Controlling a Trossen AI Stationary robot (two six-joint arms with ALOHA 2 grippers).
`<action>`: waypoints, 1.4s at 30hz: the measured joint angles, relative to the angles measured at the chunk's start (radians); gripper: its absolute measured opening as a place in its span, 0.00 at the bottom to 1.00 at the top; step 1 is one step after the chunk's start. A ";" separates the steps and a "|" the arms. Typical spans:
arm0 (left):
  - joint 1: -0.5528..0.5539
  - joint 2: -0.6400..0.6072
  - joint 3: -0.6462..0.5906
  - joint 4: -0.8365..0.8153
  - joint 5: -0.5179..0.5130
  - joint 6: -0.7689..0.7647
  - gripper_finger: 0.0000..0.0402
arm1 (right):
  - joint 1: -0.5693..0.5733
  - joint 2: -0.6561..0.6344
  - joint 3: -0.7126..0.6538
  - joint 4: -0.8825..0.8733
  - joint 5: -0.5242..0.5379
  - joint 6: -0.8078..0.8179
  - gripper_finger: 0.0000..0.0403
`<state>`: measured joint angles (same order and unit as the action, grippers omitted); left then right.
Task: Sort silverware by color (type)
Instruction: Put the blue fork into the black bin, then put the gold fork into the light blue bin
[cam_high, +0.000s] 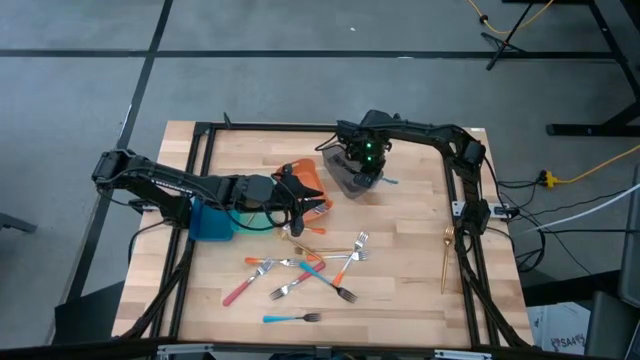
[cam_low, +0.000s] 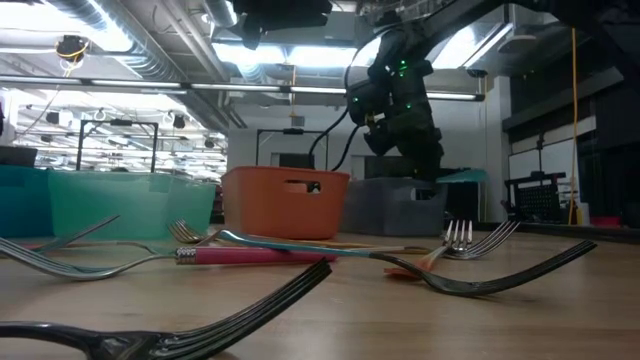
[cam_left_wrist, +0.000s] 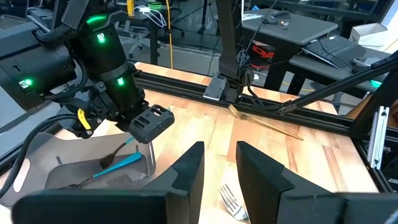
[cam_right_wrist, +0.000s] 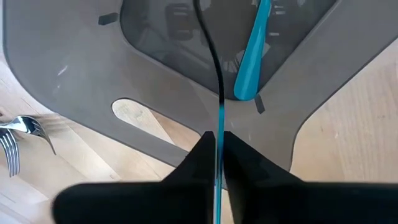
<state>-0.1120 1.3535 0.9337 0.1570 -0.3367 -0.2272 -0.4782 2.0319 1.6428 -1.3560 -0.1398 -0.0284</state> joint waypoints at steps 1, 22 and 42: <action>0.000 0.000 0.000 0.000 0.000 0.000 0.22 | 0.000 0.000 0.000 0.000 0.000 0.000 0.08; 0.000 0.000 0.000 0.000 0.000 -0.001 0.22 | 0.000 -0.036 0.000 -0.003 0.002 -0.003 0.21; 0.000 0.000 0.000 -0.001 0.000 -0.006 0.22 | 0.099 -0.385 0.000 -0.043 0.162 0.108 0.21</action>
<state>-0.1118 1.3533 0.9337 0.1563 -0.3363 -0.2332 -0.3794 1.6468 1.6428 -1.3995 0.0225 0.0794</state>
